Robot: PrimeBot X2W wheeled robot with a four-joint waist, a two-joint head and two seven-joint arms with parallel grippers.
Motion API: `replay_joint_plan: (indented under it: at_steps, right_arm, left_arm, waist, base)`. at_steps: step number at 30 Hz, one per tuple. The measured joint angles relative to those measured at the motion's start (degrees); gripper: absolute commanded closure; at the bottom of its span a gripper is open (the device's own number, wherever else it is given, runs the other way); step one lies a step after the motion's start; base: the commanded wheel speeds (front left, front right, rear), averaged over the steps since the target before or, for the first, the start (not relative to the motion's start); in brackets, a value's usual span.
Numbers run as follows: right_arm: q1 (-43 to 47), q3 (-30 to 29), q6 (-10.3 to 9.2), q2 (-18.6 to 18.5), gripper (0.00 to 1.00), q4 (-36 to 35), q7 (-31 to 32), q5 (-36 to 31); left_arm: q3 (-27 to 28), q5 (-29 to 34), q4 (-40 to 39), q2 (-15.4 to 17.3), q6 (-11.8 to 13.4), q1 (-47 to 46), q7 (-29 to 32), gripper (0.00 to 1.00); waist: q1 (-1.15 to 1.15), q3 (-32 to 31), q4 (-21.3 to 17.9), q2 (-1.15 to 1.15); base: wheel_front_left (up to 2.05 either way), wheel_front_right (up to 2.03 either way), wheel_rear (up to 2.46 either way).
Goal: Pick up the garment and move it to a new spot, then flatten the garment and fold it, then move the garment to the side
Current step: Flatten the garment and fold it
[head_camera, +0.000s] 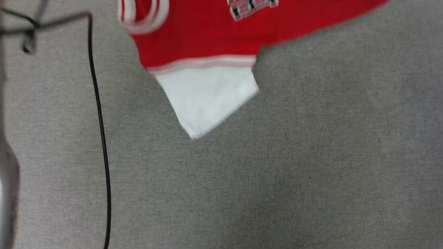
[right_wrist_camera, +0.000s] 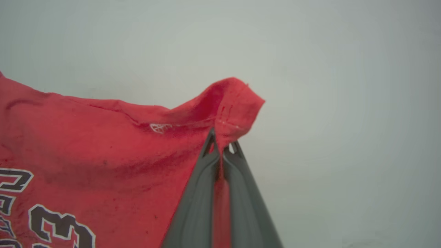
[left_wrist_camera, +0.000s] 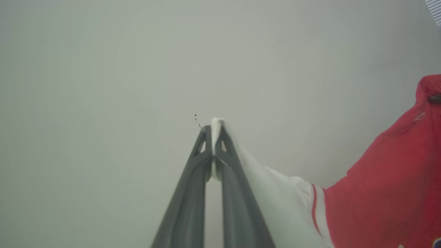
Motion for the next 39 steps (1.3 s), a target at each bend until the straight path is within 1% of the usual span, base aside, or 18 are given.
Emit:
replay_joint_plan:
  at_steps: [4, 6, 8, 10, 16, 20, 21, 24, 26, 29, 32, 34, 39]
  right_arm:
    - [-9.57, 0.57, 0.00, 1.63, 1.00, 5.81, -2.36, -2.44]
    - [-13.91, 0.90, 0.00, 2.36, 1.00, 8.71, -3.79, -3.83]
    - [-18.01, 1.31, 0.00, 2.88, 1.00, 11.79, -4.87, -4.60]
    - [-21.76, 1.55, 0.00, 3.67, 1.00, 14.54, -6.46, -4.92]
    - [-29.81, 2.92, 0.00, 5.31, 1.00, 21.84, -11.45, -6.97]
    - [-31.36, 5.19, 0.00, 5.87, 1.00, 26.37, -13.15, -7.13]
    - [-30.99, 7.04, 0.00, 6.33, 1.00, 29.00, -15.15, -6.35]
    - [-28.47, 9.79, 0.00, 6.42, 1.00, 31.05, -17.03, -5.10]
    - [-25.90, 11.87, 0.00, 6.60, 1.00, 32.03, -18.12, -3.83]
    - [-22.25, 15.14, 0.00, 6.71, 1.00, 32.08, -20.08, -1.34]
    - [-17.79, 18.14, 0.00, 5.99, 1.00, 31.03, -21.94, 1.52]
    - [-14.31, 19.79, 0.00, 5.09, 1.00, 30.11, -22.73, 3.78]
    - [-3.88, 23.50, 0.00, 2.07, 1.00, 27.24, -24.35, 9.10]
  left_arm:
    - [-2.61, -0.22, 5.56, 1.41, -0.03, -10.99, -0.55, 1.00]
    - [-4.07, -1.27, 8.00, 2.10, -0.03, -16.49, -1.40, 1.00]
    - [-6.35, -1.56, 10.72, 3.34, -0.04, -21.18, -1.80, 1.00]
    - [-7.69, -2.61, 13.55, 3.81, -0.04, -24.81, -2.61, 1.00]
    - [-11.68, -4.75, 20.49, 5.50, -0.04, -32.66, -4.60, 1.00]
    - [-13.88, -6.61, 24.15, 5.70, -0.04, -33.75, -6.17, 1.00]
    - [-15.70, -7.68, 26.41, 6.23, -0.04, -33.07, -7.32, 1.00]
    - [-16.67, -9.31, 27.20, 6.71, -0.04, -30.05, -8.05, 1.00]
    - [-17.64, -10.02, 27.20, 7.11, -0.04, -27.15, -8.40, 1.00]
    - [-18.20, -10.48, 26.10, 8.53, -0.04, -22.17, -8.57, 1.00]
    - [-17.28, -11.24, 22.74, 9.67, 0.09, -15.96, -8.62, 1.00]
    - [-16.26, -11.27, 19.51, 10.18, 0.79, -11.01, -8.64, 1.00]
    - [-14.57, -12.43, 9.99, 10.90, 4.14, 5.84, -8.71, 1.00]
  waist:
    - [0.00, 3.36, -0.85, 0.00]
    - [0.00, 4.79, -1.37, 0.00]
    - [0.00, 6.00, -1.83, 0.00]
    - [0.00, 7.04, -2.18, 0.00]
    - [0.00, 9.27, -2.48, 0.00]
    - [0.00, 10.70, -2.11, 0.00]
    - [0.00, 11.56, -1.78, 0.00]
    - [0.00, 11.94, -1.59, 0.00]
    - [0.00, 11.87, -1.52, 0.00]
    - [0.00, 11.26, -1.48, 0.00]
    - [0.00, 10.14, -1.34, 0.00]
    - [0.00, 9.12, -1.24, 0.00]
    - [-0.01, 5.55, -0.78, 0.00]
  base:
    - [0.00, 0.00, 0.00]
    - [0.00, 0.00, 0.00]
    - [0.00, 0.00, 0.00]
    - [0.00, 0.00, 0.00]
    - [0.00, 0.00, 0.00]
    - [0.00, 0.00, 0.00]
    - [0.00, 0.00, 0.00]
    - [0.00, 0.00, 0.00]
    - [0.00, 0.00, 0.00]
    - [0.00, 0.00, 0.00]
    - [0.00, 0.00, 0.00]
    - [0.00, 0.00, 0.00]
    - [0.00, 0.00, 0.00]
